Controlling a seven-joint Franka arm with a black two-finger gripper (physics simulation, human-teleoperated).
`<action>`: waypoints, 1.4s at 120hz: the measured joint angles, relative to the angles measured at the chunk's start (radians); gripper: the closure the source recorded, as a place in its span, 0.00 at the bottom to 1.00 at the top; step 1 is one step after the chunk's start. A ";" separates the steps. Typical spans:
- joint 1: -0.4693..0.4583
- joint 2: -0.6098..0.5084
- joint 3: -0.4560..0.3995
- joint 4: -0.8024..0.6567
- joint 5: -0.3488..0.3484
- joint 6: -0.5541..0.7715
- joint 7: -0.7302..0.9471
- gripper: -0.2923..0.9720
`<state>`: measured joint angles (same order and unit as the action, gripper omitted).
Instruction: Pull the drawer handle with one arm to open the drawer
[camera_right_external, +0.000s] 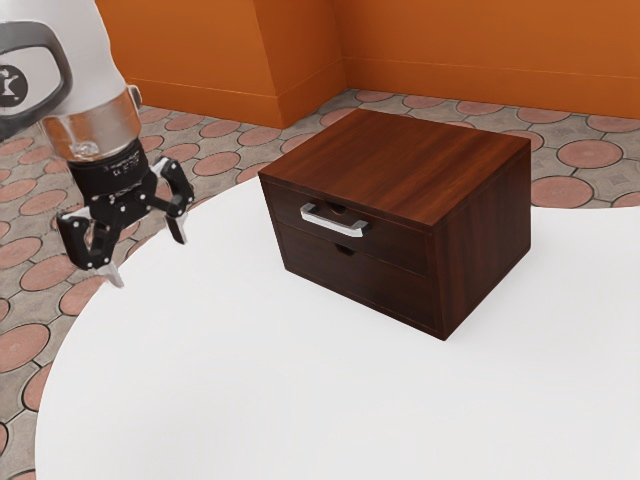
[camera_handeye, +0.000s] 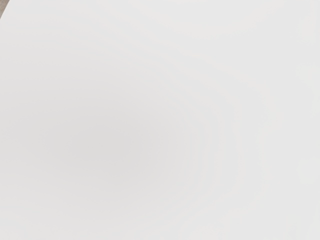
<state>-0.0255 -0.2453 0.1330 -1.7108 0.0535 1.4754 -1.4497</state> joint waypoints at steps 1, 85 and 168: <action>0.001 0.002 0.000 -0.002 -0.001 0.005 -0.002 0.23; -0.001 0.253 -0.015 0.074 -0.047 0.381 -0.077 0.23; 0.133 0.369 -0.156 0.122 -0.046 0.550 0.001 0.23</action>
<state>0.1074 0.1239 -0.0231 -1.5891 0.0077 2.0255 -1.4487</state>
